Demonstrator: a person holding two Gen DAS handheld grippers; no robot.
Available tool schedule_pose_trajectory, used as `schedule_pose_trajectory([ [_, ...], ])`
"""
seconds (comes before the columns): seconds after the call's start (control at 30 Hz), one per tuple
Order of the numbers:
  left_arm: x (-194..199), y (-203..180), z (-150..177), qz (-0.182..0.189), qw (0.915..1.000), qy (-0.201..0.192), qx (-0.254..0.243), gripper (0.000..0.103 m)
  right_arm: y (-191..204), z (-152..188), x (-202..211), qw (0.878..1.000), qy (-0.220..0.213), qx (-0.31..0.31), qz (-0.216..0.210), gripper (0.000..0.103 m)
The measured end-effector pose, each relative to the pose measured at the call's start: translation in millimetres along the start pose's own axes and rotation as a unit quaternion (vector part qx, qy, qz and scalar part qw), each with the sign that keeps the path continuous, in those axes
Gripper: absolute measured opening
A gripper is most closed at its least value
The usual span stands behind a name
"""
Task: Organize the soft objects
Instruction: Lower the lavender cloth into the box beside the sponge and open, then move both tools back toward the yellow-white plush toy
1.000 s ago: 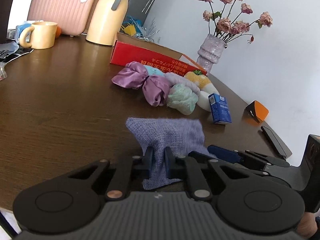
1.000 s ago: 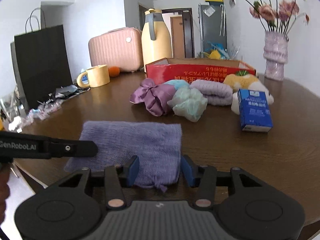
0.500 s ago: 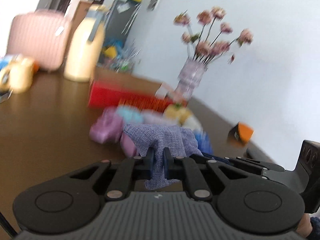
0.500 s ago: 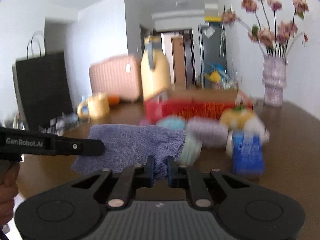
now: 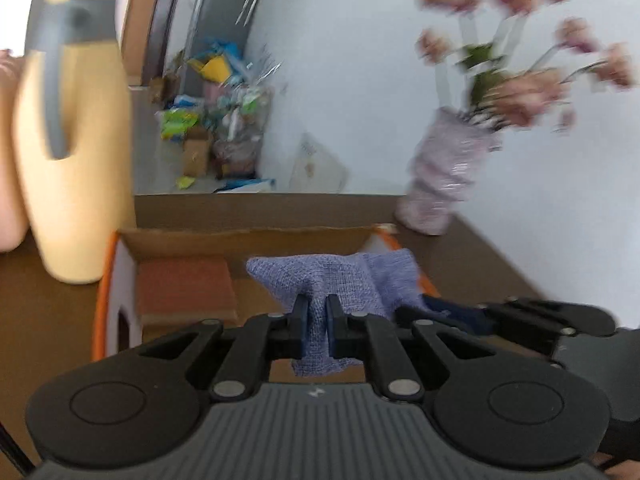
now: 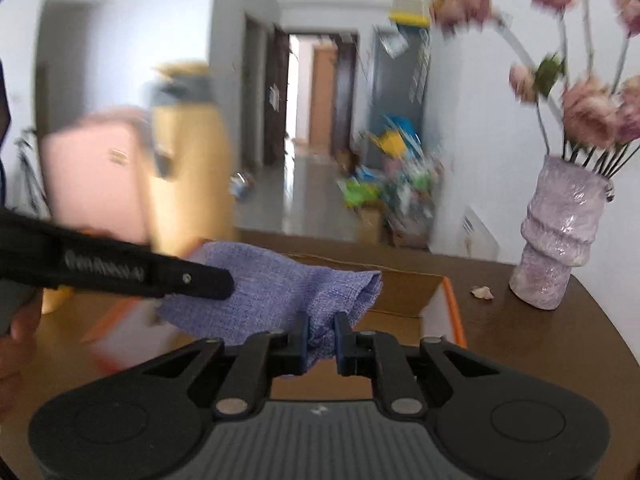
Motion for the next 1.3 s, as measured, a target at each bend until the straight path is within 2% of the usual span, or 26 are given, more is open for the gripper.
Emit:
schedule_pose_trajectory([
  [0.13,-79,23,-38,-0.004,0.9979,0.054,0.036,0.01,-21,-30,-71,0.997,0.069,-0.01,0.014,0.013],
  [0.23,-116,31,-42,-0.04,0.9963,0.07,0.031,0.012,-22,-40,-115,0.993,0.115,0.005,0.016,0.015],
  [0.27,-125,34,-42,-0.052,0.9951,0.077,0.032,0.016,-21,-41,-128,0.991,0.129,0.011,0.012,0.021],
  [0.33,-136,41,-39,-0.048,0.994,0.093,0.033,0.027,-17,-44,-144,0.989,0.147,0.019,0.002,0.027],
  [0.37,-136,44,-36,-0.046,0.9935,0.097,0.038,0.035,-14,-41,-146,0.989,0.147,0.02,-0.003,0.03],
  [0.43,-131,50,-33,-0.049,0.9941,0.087,0.043,0.037,-15,-39,-149,0.989,0.145,0.015,-0.008,0.038],
  [0.5,-118,52,-32,-0.047,0.9953,0.075,0.04,0.046,-19,-39,-142,0.99,0.138,0.0,-0.024,0.039],
  [0.53,-109,50,-31,-0.056,0.9955,0.067,0.037,0.047,-26,-42,-138,0.991,0.134,-0.006,-0.025,0.039],
  [0.63,-80,44,-36,-0.081,0.9953,0.048,0.022,0.048,-37,-48,-104,0.994,0.111,-0.017,-0.015,0.041],
  [0.7,-52,39,-39,-0.088,0.9952,0.036,0.021,0.054,-46,-52,-73,0.995,0.096,-0.021,-0.016,0.045],
  [0.77,-20,33,-38,-0.098,0.9949,0.019,0.016,0.059,-55,-53,-35,0.997,0.075,-0.021,-0.009,0.055],
  [0.8,-3,29,-36,-0.105,0.9943,0.011,0.011,0.062,-59,-53,-15,0.998,0.064,-0.017,-0.002,0.057],
  [0.93,62,19,-21,-0.129,0.9916,-0.012,0.007,0.065,-77,-45,58,0.999,0.02,-0.018,0.018,0.069],
  [1.1,140,3,-7,-0.151,0.987,-0.055,0.004,0.072,-84,-36,127,0.999,-0.016,-0.044,0.016,0.07],
  [1.2,171,-6,18,-0.159,0.9837,-0.084,0.01,0.072,-75,-18,162,0.999,-0.043,-0.029,0.014,0.07],
  [1.3,198,-15,68,-0.177,0.9768,-0.119,0.014,0.074,-68,21,192,0.997,-0.074,-0.031,0.006,0.071],
])
Point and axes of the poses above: each gripper's, at about its wrist camera, not at the fingertips, and x roughly against the way its jaws point, y to its left, z to its underside, the point moved 1 cm from there along -x, roughly the way its jaws point, and after that the axes turned 10 degrees about y, right-handed, at the moved point
